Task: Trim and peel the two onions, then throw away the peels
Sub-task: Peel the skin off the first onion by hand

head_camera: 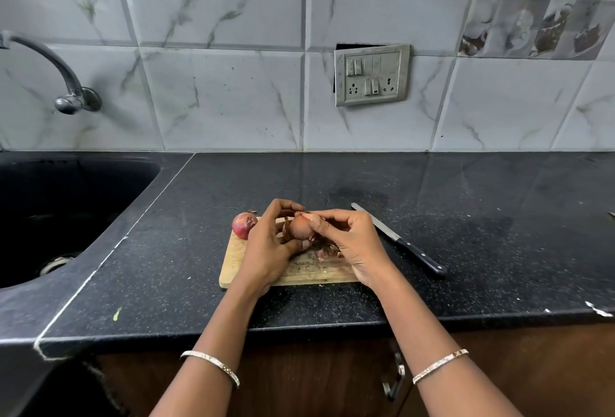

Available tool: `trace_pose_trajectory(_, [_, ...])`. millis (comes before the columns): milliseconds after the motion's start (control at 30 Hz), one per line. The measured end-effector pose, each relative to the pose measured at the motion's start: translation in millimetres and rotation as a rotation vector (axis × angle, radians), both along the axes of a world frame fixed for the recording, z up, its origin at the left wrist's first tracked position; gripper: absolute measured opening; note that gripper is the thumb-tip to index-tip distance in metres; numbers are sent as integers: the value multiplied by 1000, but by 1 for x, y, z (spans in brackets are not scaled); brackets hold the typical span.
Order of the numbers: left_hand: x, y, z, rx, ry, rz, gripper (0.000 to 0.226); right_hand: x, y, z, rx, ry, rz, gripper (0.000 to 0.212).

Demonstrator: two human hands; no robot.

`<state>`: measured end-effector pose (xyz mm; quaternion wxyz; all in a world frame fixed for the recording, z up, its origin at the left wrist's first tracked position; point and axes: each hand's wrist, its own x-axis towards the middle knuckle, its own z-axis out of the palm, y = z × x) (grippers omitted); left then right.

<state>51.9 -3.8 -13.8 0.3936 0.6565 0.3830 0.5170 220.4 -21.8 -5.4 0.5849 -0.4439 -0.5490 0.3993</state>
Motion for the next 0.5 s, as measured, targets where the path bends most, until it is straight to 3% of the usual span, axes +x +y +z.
trace_pose_trajectory(333, [1,-6,2,125,189,147,62,1,2,-6,48,44,-280,6])
trace_pose_trajectory(500, [0,-9,3,142,141,127,60,2,0,-8,90,-52,-459,13])
